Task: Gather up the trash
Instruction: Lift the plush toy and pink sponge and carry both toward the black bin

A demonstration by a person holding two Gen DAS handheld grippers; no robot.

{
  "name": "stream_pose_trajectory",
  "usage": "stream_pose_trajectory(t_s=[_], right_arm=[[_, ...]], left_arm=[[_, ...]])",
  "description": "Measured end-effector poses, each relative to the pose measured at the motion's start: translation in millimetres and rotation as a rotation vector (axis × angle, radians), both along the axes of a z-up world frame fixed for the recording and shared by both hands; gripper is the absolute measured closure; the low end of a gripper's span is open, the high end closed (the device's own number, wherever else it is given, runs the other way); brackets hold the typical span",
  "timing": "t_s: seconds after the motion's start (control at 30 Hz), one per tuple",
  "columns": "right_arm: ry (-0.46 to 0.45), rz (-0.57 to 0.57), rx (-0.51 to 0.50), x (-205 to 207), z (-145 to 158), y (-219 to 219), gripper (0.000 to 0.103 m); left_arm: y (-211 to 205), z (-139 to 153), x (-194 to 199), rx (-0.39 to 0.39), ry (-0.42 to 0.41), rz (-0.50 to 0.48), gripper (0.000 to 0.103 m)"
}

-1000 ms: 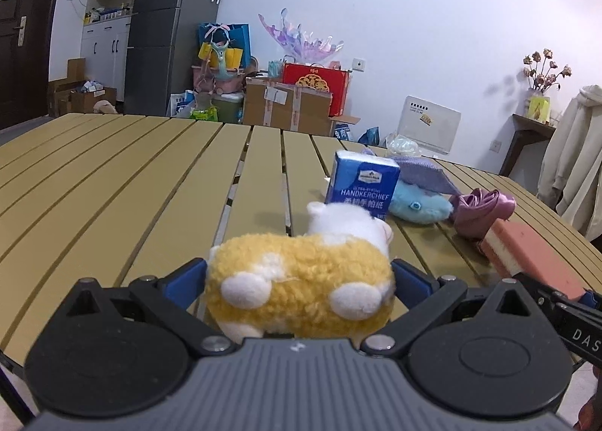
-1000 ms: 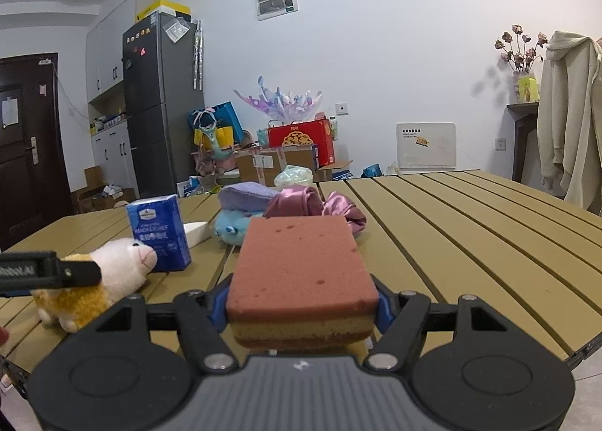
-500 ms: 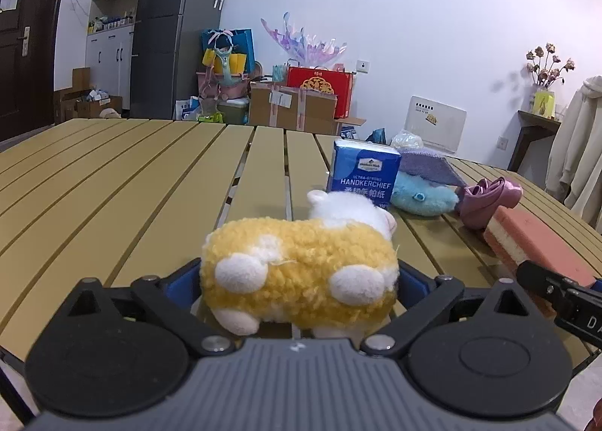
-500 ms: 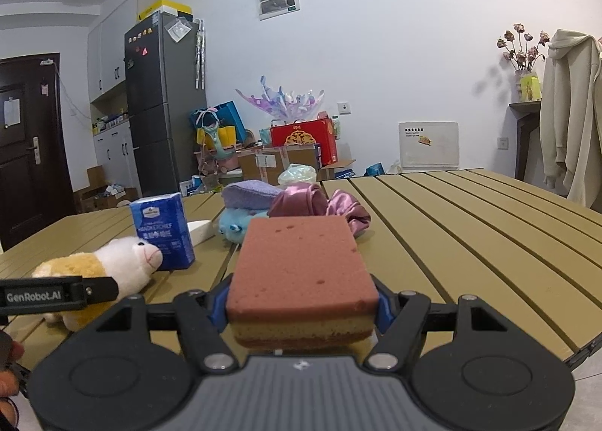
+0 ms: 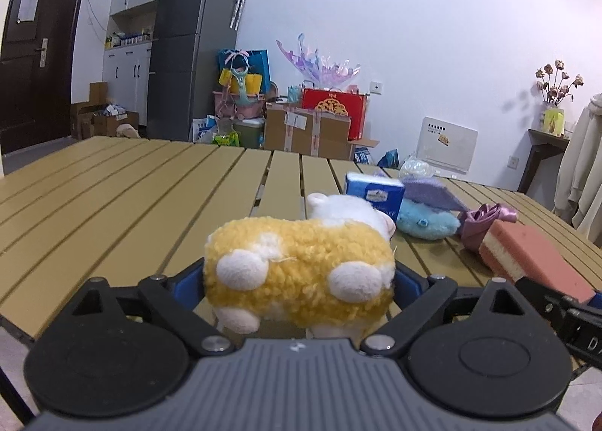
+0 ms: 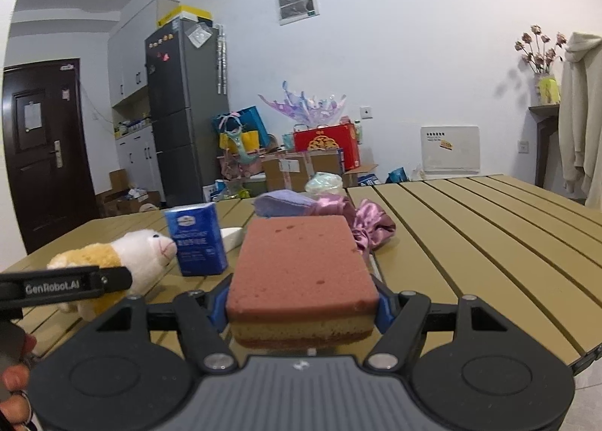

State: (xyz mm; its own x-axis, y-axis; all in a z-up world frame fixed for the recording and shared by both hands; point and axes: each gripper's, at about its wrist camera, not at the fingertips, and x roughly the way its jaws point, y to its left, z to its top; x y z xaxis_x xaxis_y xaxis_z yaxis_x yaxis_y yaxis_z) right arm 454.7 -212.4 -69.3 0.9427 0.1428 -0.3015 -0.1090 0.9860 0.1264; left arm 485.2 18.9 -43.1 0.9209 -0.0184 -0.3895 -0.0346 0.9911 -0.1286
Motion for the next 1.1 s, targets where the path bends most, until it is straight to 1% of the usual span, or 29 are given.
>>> stream_pose_trajectory(t_s=[0.27,0.4,0.8,1.1], right_arm=[[-0.017,0.031,-0.002,-24.5,19.4,0.4,0.034],[-0.022,0.044,0.001,-41.2,27.9,-2.2,0.034],[-0.012,0.083,-0.002,-112.0,40.0,-10.8,0.034],[0.034,0.11,-0.045,-175.1,32.2,-13.9,0.034]], left_arm=[[-5.8,25.9,-40.3,0.017,-0.029,0.024,0.007],[-8.7,33.4,-63.1,0.018,-0.033,0.031,0.007],[-15.2,35.8,-136.1,0.039,0.0,0.015,0.007],[-12.1,36.4,-191.3,0.089,0.032,0.02,0.007]])
